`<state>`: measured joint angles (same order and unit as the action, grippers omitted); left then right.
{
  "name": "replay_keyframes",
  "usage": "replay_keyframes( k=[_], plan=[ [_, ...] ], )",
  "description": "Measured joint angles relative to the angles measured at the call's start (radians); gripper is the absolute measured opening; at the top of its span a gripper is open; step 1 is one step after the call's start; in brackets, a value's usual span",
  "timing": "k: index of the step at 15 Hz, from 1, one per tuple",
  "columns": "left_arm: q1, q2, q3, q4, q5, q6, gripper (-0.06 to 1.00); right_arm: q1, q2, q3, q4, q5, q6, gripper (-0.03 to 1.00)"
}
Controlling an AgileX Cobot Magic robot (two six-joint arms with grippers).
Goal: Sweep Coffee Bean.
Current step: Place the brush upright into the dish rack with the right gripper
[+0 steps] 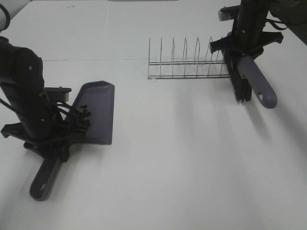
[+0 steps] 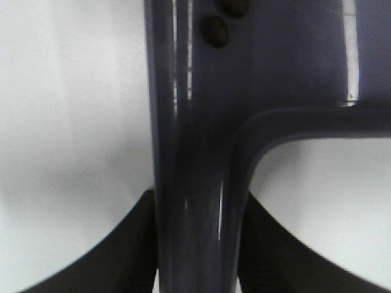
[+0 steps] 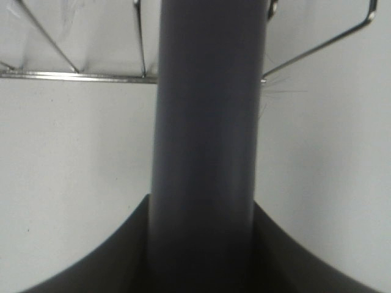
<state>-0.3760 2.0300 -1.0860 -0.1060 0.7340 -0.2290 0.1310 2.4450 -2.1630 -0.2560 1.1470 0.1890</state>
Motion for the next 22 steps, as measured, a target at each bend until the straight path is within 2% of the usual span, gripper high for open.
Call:
replay_keyframes(
  k=[4,9,10,12,13,14,16,20,22],
  plan=[
    [0.0,0.0,0.0,0.0,0.0,0.001,0.32,-0.037,0.064,-0.096,0.059,0.01,-0.05,0.27],
    [0.0,0.001,-0.001,0.0,0.002,0.001,0.32,-0.045,0.07,-0.108,0.083,-0.016,-0.052,0.27],
    [0.0,0.001,-0.001,0.0,0.002,0.001,0.32,-0.045,0.07,-0.108,0.083,-0.019,-0.051,0.29],
    [0.0,0.001,-0.001,0.0,0.002,0.001,0.32,-0.047,0.07,-0.108,0.077,-0.038,-0.048,0.43],
    [0.0,0.001,-0.001,0.0,0.002,0.001,0.32,-0.048,0.07,-0.109,0.065,-0.045,-0.045,0.59],
    [0.0,0.001,-0.001,0.0,0.002,0.001,0.32,-0.048,0.07,-0.11,0.065,-0.045,-0.043,0.62],
    [0.0,0.001,-0.001,0.0,0.002,0.001,0.32,-0.048,0.068,-0.12,0.065,-0.042,-0.043,0.64],
    [0.0,0.001,-0.001,0.0,0.002,0.001,0.32,-0.048,0.057,-0.14,0.068,0.065,-0.047,0.63],
    [0.0,0.001,-0.001,0.0,0.002,0.001,0.32,-0.048,0.057,-0.141,0.112,0.07,-0.065,0.57]
  ],
)
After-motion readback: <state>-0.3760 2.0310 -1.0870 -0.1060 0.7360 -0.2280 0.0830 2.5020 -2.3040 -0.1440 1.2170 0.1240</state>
